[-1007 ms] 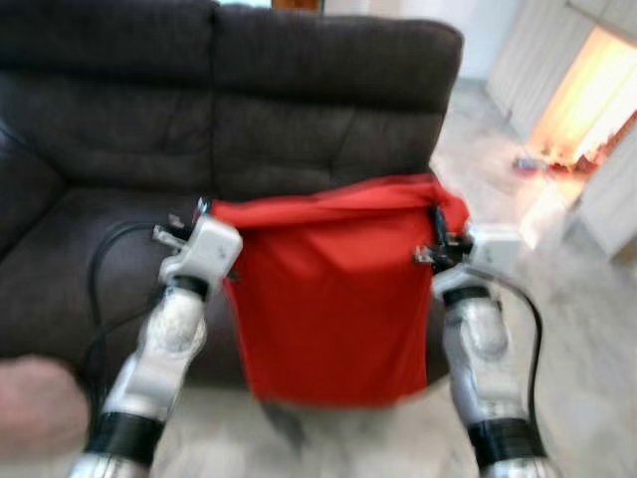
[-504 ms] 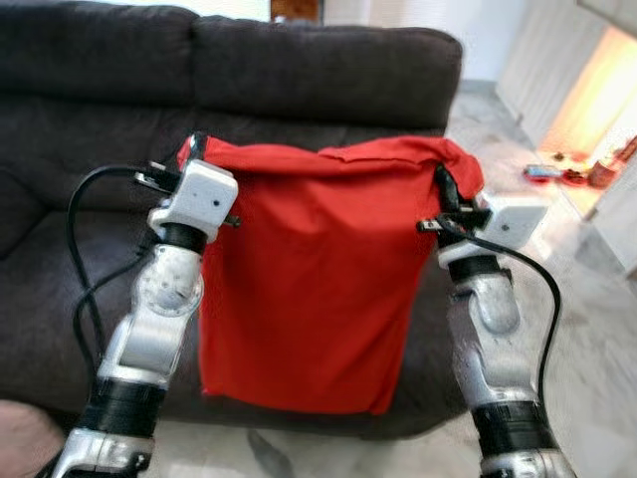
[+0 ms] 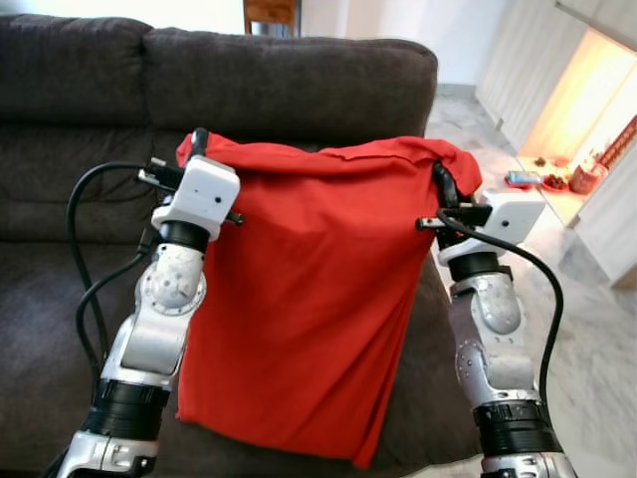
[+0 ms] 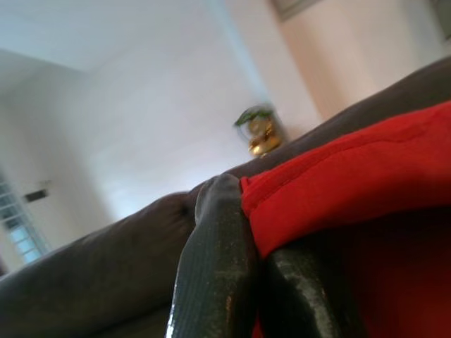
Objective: Move the pillow to the sofa from floor
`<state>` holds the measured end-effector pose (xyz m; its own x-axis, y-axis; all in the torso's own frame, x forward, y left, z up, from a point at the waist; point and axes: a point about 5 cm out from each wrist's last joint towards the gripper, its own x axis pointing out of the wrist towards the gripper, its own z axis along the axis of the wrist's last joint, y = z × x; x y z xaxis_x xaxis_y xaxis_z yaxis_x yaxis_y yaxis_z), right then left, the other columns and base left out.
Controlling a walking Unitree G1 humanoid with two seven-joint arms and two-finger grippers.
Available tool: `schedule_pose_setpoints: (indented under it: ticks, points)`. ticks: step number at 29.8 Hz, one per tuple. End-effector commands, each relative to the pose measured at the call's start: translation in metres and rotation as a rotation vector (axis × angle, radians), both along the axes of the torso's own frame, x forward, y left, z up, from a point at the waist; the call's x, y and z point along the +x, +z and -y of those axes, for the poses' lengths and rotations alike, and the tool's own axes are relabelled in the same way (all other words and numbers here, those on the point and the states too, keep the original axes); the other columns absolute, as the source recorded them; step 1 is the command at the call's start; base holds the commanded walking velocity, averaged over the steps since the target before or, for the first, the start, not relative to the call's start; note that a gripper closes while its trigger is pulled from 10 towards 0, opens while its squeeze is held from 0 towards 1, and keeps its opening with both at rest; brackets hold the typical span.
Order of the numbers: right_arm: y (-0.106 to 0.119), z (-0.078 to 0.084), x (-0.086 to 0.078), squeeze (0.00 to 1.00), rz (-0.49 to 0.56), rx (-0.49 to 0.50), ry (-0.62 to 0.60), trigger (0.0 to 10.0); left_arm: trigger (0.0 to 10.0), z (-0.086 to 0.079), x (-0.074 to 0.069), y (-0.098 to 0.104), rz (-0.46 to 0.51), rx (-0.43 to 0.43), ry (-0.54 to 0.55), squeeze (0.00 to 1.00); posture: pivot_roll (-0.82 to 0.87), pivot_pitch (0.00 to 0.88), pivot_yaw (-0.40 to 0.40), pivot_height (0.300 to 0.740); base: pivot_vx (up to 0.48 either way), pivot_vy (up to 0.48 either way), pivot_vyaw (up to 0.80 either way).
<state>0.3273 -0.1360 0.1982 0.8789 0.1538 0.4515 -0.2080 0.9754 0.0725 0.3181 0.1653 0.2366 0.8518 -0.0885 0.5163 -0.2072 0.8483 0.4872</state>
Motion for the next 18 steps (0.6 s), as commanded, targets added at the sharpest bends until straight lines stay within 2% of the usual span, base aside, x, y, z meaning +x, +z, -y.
schedule_pose_setpoints:
  ticks: [1,5,11,18]
  points:
    - [0.025,0.006,-0.003,0.0,0.106,0.003,-0.005,10.0,10.0,0.012,-0.004,0.014,0.067,0.0,-0.047,0.0,0.07,0.0,-0.075,0.74,0.446,0.0,0.0]
    - [0.022,-0.003,-0.005,0.0,0.087,-0.016,0.059,10.0,10.0,0.012,-0.005,0.012,0.062,0.012,-0.043,0.0,0.08,0.0,-0.078,0.74,0.406,0.0,0.0]
    - [0.013,-0.018,-0.008,0.0,0.052,-0.099,0.17,10.0,10.0,0.01,-0.002,-0.006,-0.02,0.036,-0.045,0.0,0.07,0.0,-0.079,0.74,0.0,0.0,0.0]
    - [0.001,-0.016,-0.007,0.0,-0.01,-0.122,0.182,10.0,10.0,0.007,-0.002,-0.029,-0.116,0.035,-0.031,0.0,0.07,0.0,-0.083,0.74,0.0,0.0,0.0]
